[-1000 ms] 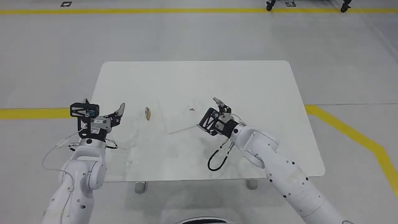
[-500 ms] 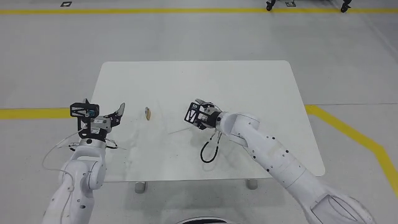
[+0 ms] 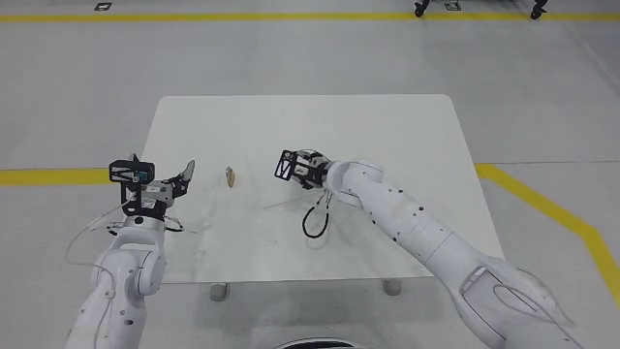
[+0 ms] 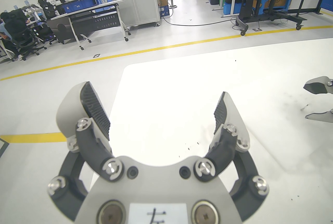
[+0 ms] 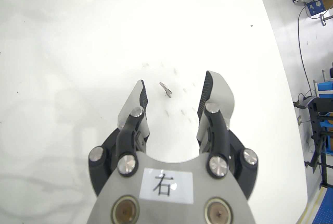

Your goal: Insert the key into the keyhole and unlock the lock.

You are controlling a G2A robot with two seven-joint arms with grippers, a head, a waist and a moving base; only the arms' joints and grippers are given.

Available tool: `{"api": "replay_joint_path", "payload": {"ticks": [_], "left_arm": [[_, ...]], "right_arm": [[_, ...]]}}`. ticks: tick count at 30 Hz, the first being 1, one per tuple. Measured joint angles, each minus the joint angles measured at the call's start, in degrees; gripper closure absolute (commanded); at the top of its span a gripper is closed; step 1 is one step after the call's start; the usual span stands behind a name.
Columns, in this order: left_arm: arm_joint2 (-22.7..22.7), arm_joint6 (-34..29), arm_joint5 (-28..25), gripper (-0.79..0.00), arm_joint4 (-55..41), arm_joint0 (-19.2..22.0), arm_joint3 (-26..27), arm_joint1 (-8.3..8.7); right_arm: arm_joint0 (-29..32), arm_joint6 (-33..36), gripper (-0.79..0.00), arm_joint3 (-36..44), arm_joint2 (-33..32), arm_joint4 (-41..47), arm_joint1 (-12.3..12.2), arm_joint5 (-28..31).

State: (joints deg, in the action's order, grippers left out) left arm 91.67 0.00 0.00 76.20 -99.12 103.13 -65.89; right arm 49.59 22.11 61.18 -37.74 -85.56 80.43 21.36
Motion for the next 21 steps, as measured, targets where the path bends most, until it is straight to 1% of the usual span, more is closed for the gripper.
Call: {"api": "replay_joint_path", "payload": {"ticks": [1,2,3,5,6,8,9,10,11,16,21], "left_arm": [[0.00,0.00,0.00,-0.785,0.00,0.00,0.00,0.00],[0.00,0.00,0.00,-0.785,0.00,0.00,0.00,0.00],[0.00,0.00,0.00,-0.785,0.00,0.00,0.00,0.00],[0.00,0.00,0.00,-0.785,0.00,0.00,0.00,0.00],[0.00,0.00,0.00,-0.785,0.00,0.00,0.00,0.00],[0.00,0.00,0.00,-0.785,0.00,0.00,0.00,0.00],[0.00,0.00,0.00,-0.785,0.00,0.00,0.00,0.00],[0.00,0.00,0.00,-0.785,0.00,0.00,0.00,0.00],[0.00,0.00,0.00,-0.785,0.00,0.00,0.00,0.00],[0.00,0.00,0.00,-0.785,0.00,0.00,0.00,0.00],[0.00,0.00,0.00,-0.785,0.00,0.00,0.00,0.00]], "right_arm": [[-0.45,-0.02,-0.529,-0.92,0.34,0.18,0.34,0.09],[-0.78,-0.10,-0.526,-1.62,0.57,0.38,0.59,0.24],[-1.13,-0.19,-0.502,-2.36,0.77,0.59,0.84,0.41],[-1.93,-0.54,-0.382,-4.13,1.13,1.22,1.41,0.72],[-2.23,-0.72,-0.369,-4.88,1.25,1.56,1.66,0.85],[-2.86,-1.26,-0.271,-6.51,1.49,2.38,2.19,1.28],[-3.11,-1.50,-0.237,-7.14,1.59,2.63,2.39,1.46],[-3.42,-1.79,-0.142,-7.90,1.71,2.84,2.65,1.58],[-3.62,-2.01,0.000,-8.42,1.76,3.02,2.82,1.63],[-4.25,-3.22,0.000,-9.84,1.44,3.53,3.30,1.96],[-3.26,-3.95,0.000,-8.75,0.32,2.74,2.81,2.10]]}}
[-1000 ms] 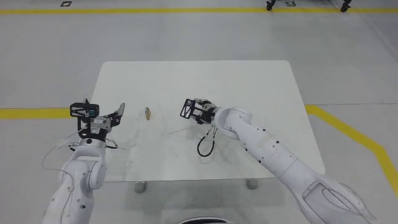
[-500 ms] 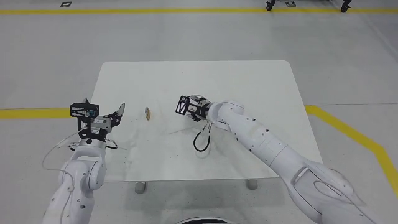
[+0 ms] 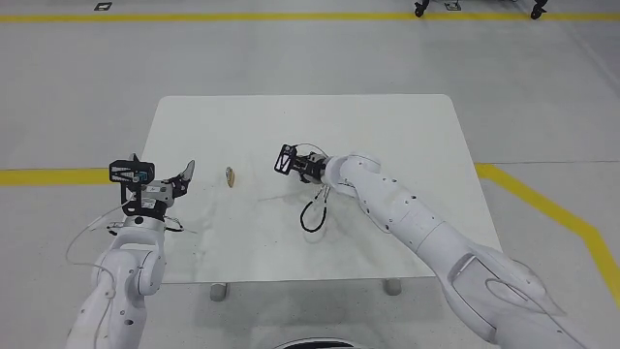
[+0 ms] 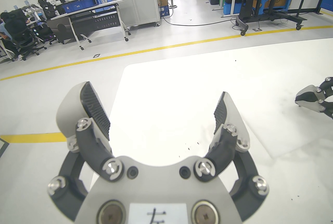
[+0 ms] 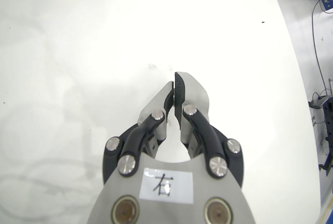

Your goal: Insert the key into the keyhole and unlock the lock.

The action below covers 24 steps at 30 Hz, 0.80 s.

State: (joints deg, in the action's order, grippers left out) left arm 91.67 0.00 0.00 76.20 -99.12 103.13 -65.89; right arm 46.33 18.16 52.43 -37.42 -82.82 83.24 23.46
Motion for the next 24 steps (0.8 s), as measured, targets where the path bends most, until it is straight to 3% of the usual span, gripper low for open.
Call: {"api": "replay_joint_path", "payload": {"ticks": [6,16,24], "left_arm": [[0.00,0.00,0.00,-0.785,0.00,0.00,0.00,0.00],[0.00,0.00,0.00,-0.785,0.00,0.00,0.00,0.00],[0.00,0.00,0.00,-0.785,0.00,0.00,0.00,0.00]], "right_arm": [[3.25,-1.45,0.000,4.74,-3.25,-2.39,-2.00,0.03],[13.67,-0.01,0.000,18.92,-12.16,-7.22,-6.67,-0.49],[14.46,0.63,0.000,20.27,-12.71,-9.27,-7.03,-1.32]]}}
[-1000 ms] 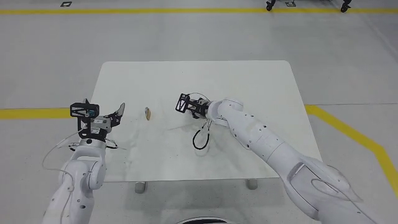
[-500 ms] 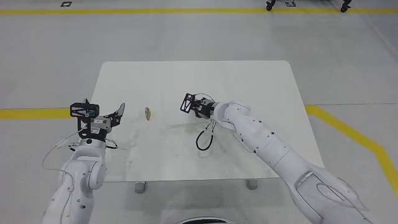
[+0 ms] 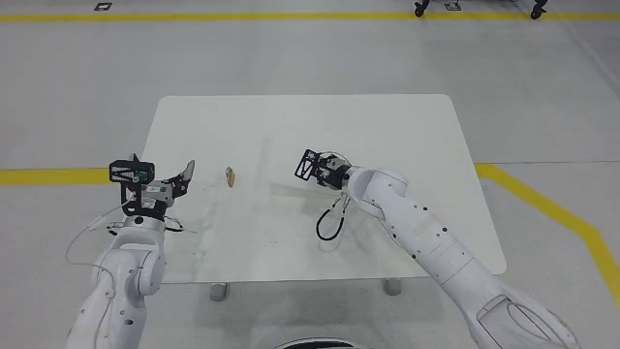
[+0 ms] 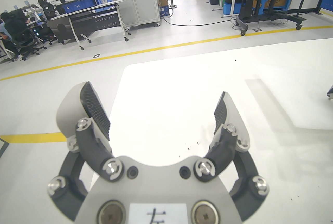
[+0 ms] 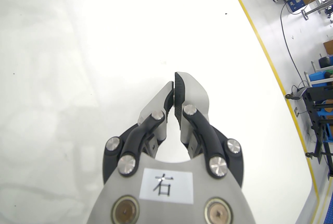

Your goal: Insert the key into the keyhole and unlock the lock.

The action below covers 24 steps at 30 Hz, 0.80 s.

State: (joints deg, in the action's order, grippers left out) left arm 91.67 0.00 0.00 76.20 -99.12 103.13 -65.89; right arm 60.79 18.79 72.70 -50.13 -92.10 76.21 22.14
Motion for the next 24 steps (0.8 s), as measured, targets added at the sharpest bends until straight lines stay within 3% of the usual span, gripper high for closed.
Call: {"api": "replay_joint_path", "payload": {"ticks": [10,16,24], "left_arm": [[1.49,-1.04,0.00,-0.785,2.19,-1.59,1.07,0.15],[-3.06,-12.29,-9.39,-0.785,11.15,-1.26,6.02,0.63],[-9.85,-17.77,-10.43,-0.785,14.09,3.37,8.09,0.04]], "right_arm": [[0.07,-0.08,0.000,-0.02,-0.01,0.00,0.00,-0.01],[-0.91,-1.79,0.000,-2.90,0.19,0.25,0.04,3.37],[-2.80,-4.47,0.000,-4.30,1.67,-0.48,0.52,6.02]]}}
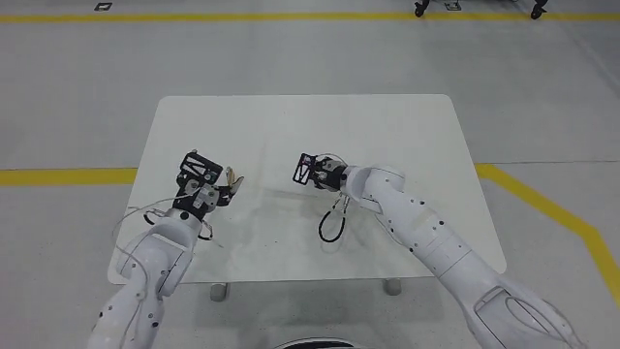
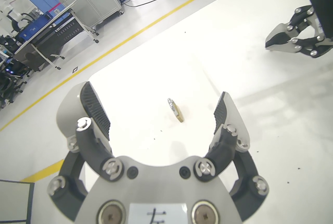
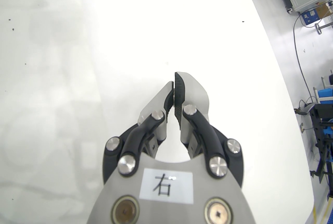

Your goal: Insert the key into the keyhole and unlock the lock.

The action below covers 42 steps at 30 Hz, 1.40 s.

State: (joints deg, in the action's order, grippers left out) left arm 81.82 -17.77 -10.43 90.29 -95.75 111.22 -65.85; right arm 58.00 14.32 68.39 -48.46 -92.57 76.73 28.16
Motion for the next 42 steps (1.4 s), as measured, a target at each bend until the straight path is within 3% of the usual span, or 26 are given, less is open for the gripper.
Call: {"api": "replay_joint_path", "payload": {"ticks": [7,16,23,29,33,37,42], "left_arm": [[-10.10,-4.35,-0.48,-0.785,5.04,7.28,-6.54,-1.20],[-19.90,-4.15,6.01,-0.785,11.00,13.11,-15.14,-3.18],[-22.62,-4.71,7.78,-0.785,12.04,15.31,-19.74,-4.14],[-25.47,-5.31,9.44,-0.785,13.68,16.45,-21.69,-5.06],[-24.21,-4.84,10.93,-0.785,12.77,15.55,-19.25,-5.09],[-19.26,-3.19,9.68,-0.785,9.34,11.58,-13.01,-4.28],[-19.86,-3.22,9.92,-0.785,9.95,11.96,-13.65,-4.30]], "right_arm": [[-0.47,-1.51,0.000,-1.26,-0.18,0.83,0.06,1.70],[0.51,-4.92,0.000,-1.36,-1.76,1.41,-0.53,3.43],[2.53,-8.74,0.000,0.07,-4.44,2.06,-1.78,7.26],[3.45,-12.58,0.000,1.01,-7.71,7.74,-2.52,11.14],[4.20,-14.63,0.000,1.25,-9.92,11.58,-3.02,13.44],[5.07,-16.27,0.000,1.75,-12.86,13.68,-3.89,15.98],[5.12,-16.26,0.000,1.78,-13.03,13.58,-3.94,15.94]]}}
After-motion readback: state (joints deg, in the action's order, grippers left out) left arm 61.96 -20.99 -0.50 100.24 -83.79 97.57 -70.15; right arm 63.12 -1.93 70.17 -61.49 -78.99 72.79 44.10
